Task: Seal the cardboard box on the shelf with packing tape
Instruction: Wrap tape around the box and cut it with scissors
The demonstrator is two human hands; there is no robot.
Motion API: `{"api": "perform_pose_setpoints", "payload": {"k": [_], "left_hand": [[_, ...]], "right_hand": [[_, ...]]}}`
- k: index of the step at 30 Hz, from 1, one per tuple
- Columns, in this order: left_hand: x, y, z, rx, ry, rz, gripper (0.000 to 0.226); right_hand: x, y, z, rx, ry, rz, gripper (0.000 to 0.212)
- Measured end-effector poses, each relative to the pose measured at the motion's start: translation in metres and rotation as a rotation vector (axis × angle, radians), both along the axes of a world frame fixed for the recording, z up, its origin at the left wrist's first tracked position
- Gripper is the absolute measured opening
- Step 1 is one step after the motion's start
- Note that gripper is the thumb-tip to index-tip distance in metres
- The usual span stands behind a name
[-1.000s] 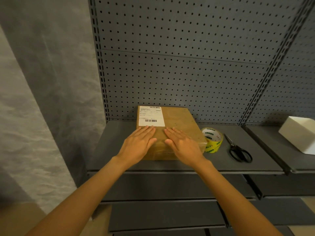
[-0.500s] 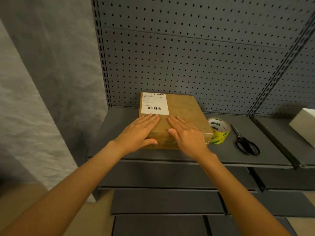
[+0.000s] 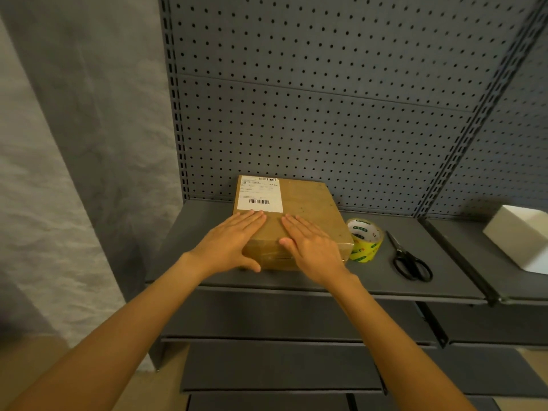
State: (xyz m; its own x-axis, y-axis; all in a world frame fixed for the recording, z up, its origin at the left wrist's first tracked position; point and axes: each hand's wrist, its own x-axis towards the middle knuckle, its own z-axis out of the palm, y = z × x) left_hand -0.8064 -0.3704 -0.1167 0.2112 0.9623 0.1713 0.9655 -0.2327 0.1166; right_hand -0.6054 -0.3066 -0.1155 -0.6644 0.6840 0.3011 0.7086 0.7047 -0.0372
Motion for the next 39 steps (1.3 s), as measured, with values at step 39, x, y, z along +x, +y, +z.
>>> {"api": "perform_pose_setpoints", "payload": {"k": [39], "left_hand": [[-0.003, -0.027, -0.027, 0.676, -0.247, 0.127, 0.054]], "right_hand": [[-0.048, -0.006, 0.018, -0.182, -0.134, 0.156, 0.050]]}}
